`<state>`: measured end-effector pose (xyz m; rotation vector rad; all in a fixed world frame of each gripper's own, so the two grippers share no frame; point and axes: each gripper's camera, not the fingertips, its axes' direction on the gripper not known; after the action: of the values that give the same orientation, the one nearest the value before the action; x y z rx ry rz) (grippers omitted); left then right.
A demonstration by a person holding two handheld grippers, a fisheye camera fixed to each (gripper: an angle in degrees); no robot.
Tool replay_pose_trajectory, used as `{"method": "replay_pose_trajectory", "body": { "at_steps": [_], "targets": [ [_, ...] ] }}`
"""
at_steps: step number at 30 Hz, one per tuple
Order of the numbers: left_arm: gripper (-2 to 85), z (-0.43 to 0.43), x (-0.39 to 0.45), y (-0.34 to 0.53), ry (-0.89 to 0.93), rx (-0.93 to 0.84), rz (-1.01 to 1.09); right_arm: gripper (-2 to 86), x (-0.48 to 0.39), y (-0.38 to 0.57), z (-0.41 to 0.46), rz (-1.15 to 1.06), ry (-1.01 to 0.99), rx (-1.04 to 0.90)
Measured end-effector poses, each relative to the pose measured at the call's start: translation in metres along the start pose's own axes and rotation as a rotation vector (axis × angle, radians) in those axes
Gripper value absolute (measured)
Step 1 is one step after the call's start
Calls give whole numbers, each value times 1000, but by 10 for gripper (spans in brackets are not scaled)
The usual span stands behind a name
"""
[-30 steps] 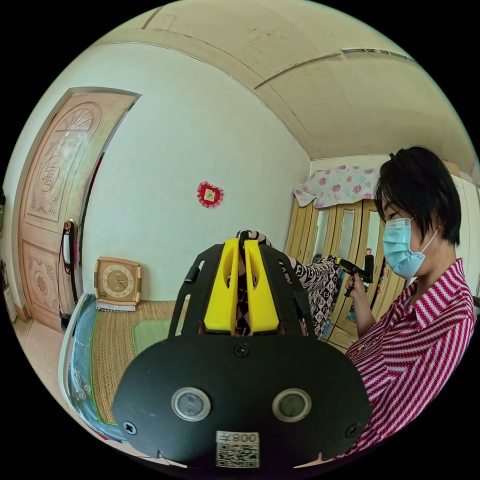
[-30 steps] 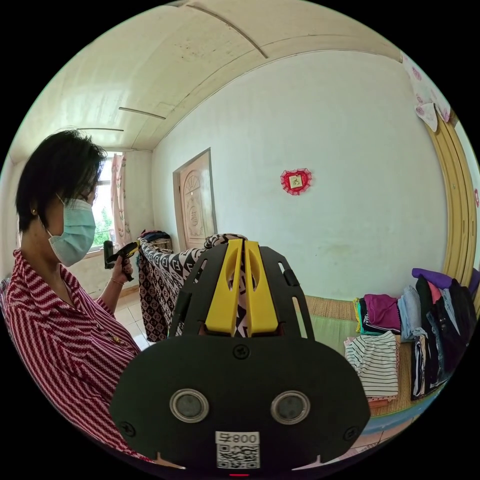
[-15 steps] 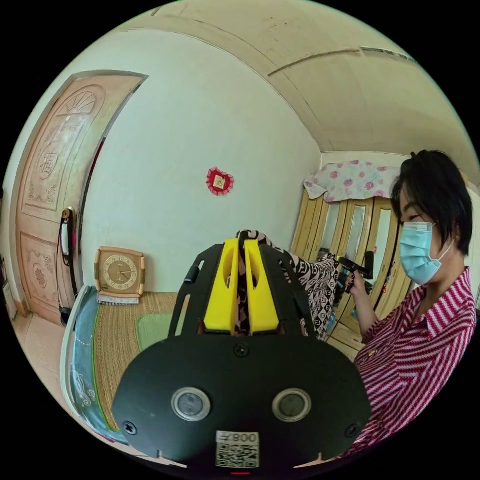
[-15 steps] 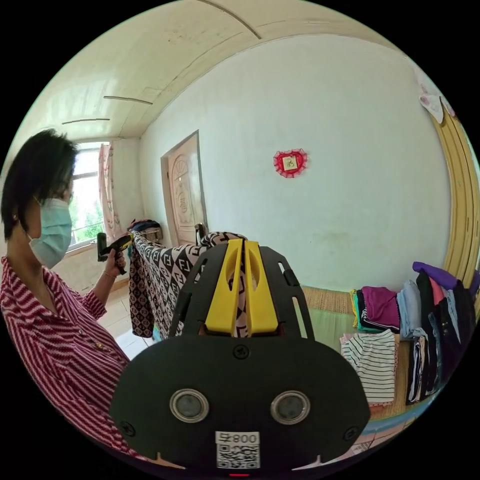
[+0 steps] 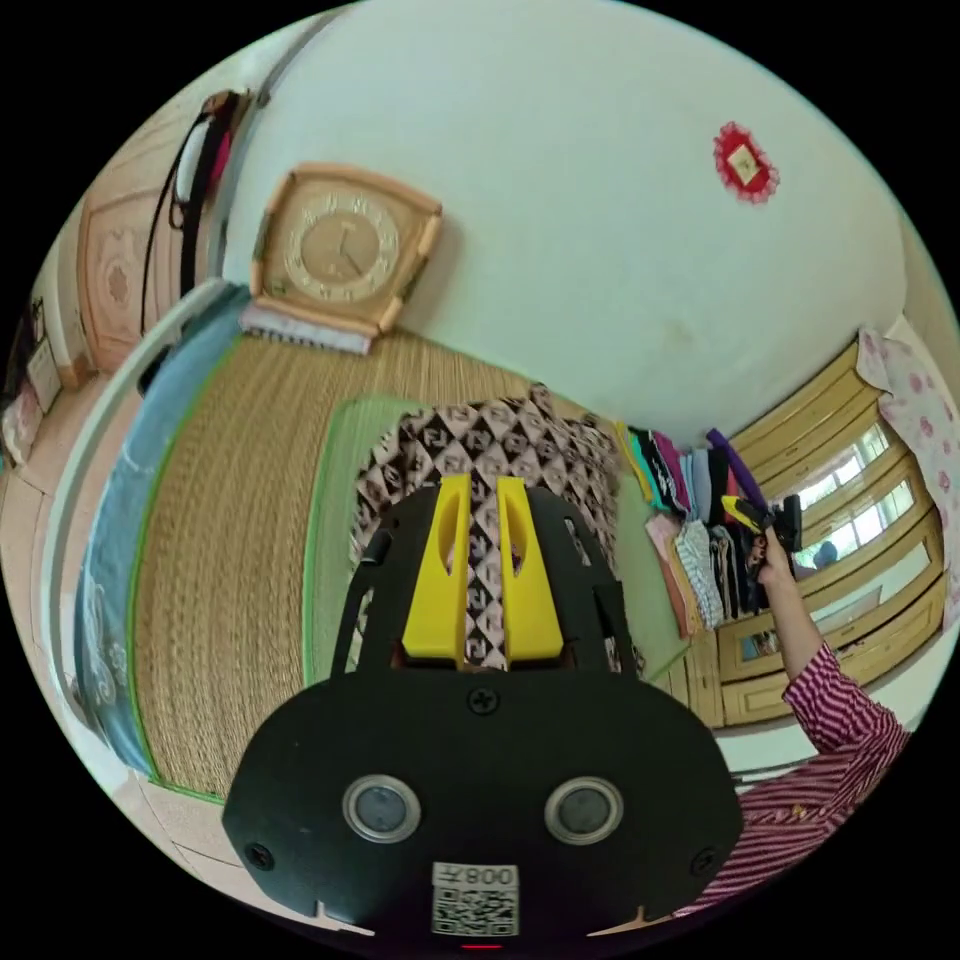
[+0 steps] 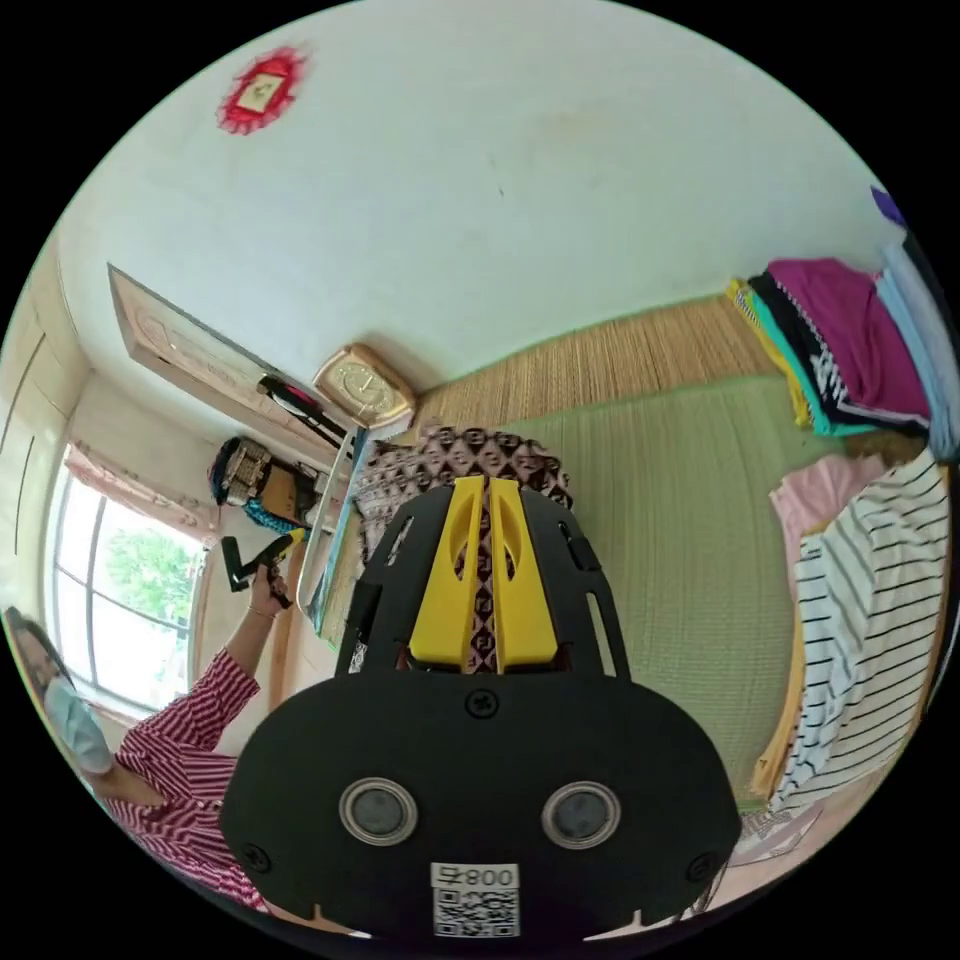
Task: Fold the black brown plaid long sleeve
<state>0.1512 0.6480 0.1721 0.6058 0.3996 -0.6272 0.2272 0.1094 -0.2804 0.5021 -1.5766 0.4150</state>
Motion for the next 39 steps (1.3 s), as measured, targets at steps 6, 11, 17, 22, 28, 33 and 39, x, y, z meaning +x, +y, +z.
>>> {"method": "replay_pose_trajectory", "body": {
  "at_steps": [6, 11, 17, 22, 28, 33, 39],
  "targets": [
    [80, 4, -27, 31, -58, -187, -126, 36, 63, 96, 116, 17, 20, -258],
    [97, -44, -46, 26, -145, -141, -279, 75, 84, 179, 170, 71, 56, -427],
    [71, -37, -53, -20, -214, -300, -340, 65, 94, 235, 207, 112, 182, -552],
    [21, -43, -57, -56, -192, -321, -387, 18, 95, 249, 218, 125, 205, -557],
    [14, -122, -66, -109, -294, -186, -351, 2, 88, 227, 182, 42, 351, -570],
    [31, -217, -88, -143, -416, 25, -379, 4, 103, 187, 93, 68, 461, -421],
    [80, -182, -84, -113, -130, -87, -295, 25, 137, 233, 62, 211, 288, -291]
  ]
}}
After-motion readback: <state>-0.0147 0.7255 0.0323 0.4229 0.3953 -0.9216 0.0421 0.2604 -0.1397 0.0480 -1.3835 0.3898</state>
